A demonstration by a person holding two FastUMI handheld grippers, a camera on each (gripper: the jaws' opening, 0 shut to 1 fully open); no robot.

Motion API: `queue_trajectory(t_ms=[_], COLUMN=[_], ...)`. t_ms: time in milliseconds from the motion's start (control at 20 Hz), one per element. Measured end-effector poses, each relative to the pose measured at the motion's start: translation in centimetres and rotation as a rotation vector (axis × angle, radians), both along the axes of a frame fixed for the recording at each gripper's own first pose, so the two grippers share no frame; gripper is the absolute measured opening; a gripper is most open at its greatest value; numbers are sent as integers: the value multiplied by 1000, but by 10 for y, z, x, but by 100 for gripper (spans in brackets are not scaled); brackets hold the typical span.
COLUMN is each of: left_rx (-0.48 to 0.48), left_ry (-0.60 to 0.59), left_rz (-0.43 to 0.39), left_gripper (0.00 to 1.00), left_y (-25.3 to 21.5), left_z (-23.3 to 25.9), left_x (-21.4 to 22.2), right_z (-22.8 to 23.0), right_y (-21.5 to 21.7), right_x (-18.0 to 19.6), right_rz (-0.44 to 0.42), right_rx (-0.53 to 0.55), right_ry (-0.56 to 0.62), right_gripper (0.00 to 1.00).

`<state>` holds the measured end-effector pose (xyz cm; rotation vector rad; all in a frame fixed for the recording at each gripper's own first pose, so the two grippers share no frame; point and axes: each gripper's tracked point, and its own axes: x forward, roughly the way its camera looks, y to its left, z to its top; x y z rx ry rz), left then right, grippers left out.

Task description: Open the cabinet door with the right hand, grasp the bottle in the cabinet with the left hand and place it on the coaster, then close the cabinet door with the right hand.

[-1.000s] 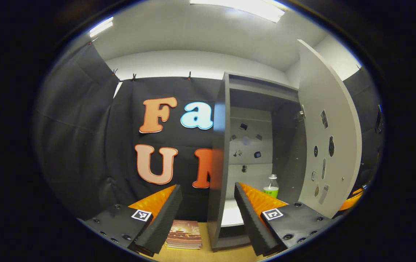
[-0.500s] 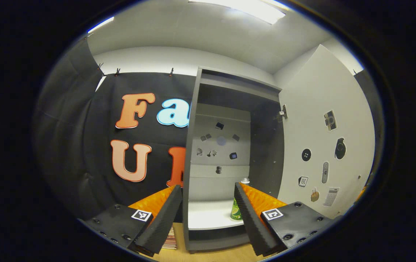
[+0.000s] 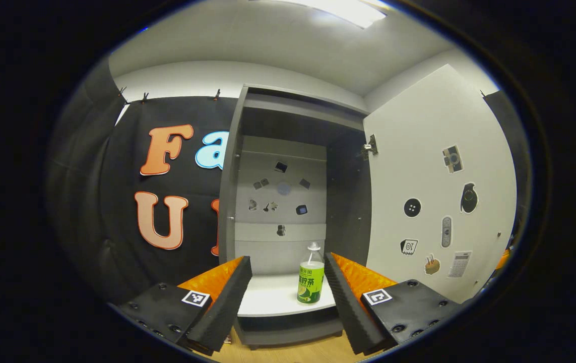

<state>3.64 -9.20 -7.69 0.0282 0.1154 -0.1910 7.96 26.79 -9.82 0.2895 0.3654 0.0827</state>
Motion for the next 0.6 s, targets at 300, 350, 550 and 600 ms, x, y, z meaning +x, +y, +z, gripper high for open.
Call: queue_trajectory(t_ms=[300,350,550,600], left_rx=[25,23,24,31], left_ry=[19,21,26,37], left_rz=[0,0,-5,-4], left_gripper=[94,94,97,94], left_y=[-4,-5,-9,-10], left_z=[-10,-9,-18,-25], left_x=[4,6,20,24], right_z=[15,20,32,30], right_y=[-20,-26,-36,-37], right_x=[-14,-19,-25,-23], right_rz=[-29,-42,-56,-53], right_rx=[-57,-58,-46,-44], right_ry=[-41,-59,-96,-99], right_gripper=[19,17,42,56])
